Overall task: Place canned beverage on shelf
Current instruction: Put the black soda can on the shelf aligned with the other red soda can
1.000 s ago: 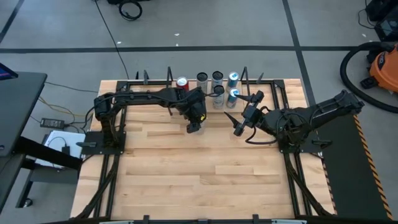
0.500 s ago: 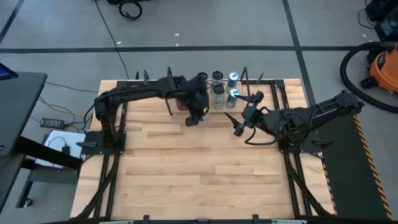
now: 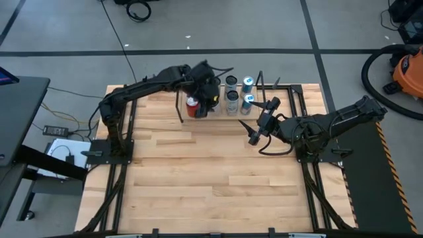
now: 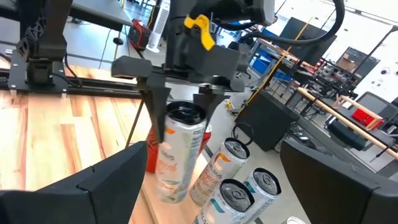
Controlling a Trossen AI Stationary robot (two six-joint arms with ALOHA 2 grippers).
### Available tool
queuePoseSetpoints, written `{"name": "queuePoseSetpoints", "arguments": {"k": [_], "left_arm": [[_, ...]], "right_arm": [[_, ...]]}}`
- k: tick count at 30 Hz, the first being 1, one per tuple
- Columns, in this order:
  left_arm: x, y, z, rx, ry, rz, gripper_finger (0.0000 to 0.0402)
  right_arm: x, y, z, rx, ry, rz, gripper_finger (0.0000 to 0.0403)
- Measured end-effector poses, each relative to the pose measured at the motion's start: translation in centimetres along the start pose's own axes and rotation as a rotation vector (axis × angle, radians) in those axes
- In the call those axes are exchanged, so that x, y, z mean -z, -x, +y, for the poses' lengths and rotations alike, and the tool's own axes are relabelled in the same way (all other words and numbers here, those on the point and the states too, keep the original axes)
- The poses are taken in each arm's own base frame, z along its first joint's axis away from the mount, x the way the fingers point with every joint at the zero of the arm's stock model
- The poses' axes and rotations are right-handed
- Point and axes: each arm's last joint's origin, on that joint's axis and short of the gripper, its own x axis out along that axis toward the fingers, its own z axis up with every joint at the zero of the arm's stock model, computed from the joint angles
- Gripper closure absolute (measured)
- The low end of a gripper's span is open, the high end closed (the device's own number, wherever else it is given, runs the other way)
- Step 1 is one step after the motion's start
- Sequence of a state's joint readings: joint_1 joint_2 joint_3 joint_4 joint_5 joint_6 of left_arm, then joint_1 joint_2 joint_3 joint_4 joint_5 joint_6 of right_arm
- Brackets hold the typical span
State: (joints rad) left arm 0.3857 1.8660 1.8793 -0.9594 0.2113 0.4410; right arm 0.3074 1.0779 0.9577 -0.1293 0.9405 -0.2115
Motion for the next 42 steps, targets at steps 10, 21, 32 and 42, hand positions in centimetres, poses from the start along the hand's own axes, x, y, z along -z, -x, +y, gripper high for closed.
{"name": "queuePoseSetpoints", "arguments": {"k": [10,21,32,42], "left_arm": [[0.9,0.5,2.1,-0.017,0.029,-0.017,0.0126],[1.9,-2.3,3.2,0.061,0.088,0.022,0.0126],[2.7,-4.6,4.2,0.070,0.073,0.063,0.0125],[3.0,-4.7,4.9,0.063,0.065,0.054,0.0125]], "right_arm": [[0.0,0.0,0.0,0.000,0.000,0.000,0.0027],[0.0,0.0,0.0,0.000,-0.001,-0.001,0.0027],[0.0,0.0,0.0,-0.008,-0.002,-0.002,0.0027],[0.0,0.0,0.0,-0.020,-0.030,-0.001,0.0027]]}}
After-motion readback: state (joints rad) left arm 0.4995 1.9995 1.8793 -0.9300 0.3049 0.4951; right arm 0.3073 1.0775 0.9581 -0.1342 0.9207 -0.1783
